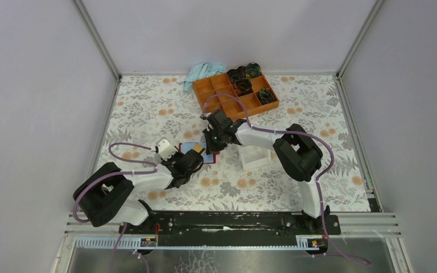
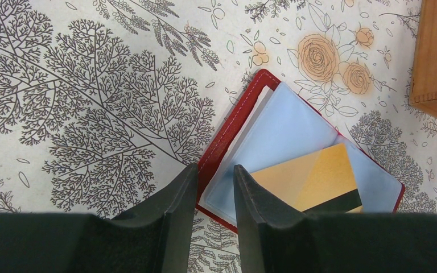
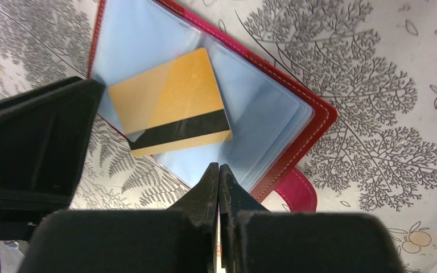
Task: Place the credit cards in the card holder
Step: Insert the credit card into the card holder.
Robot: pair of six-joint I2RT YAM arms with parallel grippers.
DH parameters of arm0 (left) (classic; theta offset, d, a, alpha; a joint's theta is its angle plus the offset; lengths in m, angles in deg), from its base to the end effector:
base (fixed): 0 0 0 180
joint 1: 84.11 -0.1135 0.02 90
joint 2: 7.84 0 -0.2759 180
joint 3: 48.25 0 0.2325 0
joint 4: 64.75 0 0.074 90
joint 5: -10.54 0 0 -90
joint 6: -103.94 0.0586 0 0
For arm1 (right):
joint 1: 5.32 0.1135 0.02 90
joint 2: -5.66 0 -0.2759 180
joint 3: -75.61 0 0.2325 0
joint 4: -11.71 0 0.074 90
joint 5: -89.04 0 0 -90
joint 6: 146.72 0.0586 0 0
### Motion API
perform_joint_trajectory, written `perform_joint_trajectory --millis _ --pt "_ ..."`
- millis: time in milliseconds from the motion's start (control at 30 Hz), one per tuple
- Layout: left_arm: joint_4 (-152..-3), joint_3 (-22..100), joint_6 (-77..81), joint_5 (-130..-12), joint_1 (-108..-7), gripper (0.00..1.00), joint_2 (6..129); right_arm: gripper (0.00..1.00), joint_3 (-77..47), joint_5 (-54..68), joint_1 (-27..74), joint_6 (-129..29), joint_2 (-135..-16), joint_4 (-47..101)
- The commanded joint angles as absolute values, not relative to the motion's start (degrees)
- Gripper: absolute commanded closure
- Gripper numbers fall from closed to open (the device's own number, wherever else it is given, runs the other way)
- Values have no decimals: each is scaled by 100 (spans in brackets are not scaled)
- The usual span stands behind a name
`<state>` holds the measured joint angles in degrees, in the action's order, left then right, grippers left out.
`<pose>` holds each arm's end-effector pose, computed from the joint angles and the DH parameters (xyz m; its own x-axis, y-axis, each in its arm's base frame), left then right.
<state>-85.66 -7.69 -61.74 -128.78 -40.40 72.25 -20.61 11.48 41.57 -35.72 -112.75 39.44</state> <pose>0.1805 -0.1110 0.1397 -0.3299 -0.5584 -0.7612 -0.5647 0.7629 -0.3148 0.2990 0.3379 0.1680 -0.7776 -0.3186 -0.5420 -0.5667 0.7287 0.3846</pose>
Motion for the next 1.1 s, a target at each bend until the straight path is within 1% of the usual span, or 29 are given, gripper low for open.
perform_joint_trajectory --millis 0,133,400,1067 --pt "-8682 -721 -6224 -12717 -4069 63 7326 100 -2519 988 4239 -3635 -11237 3988" --pt "-8680 -724 -6235 -12721 -4064 63 7327 100 -2650 993 4249 -3657 -11337 4098" --pt "-8664 -740 -6242 -12736 -4068 63 7315 100 -2447 930 4327 -3745 -11145 4103" --pt "-8664 -741 -6261 -12721 -4064 63 7308 100 -2495 991 4352 -3747 -11384 4166"
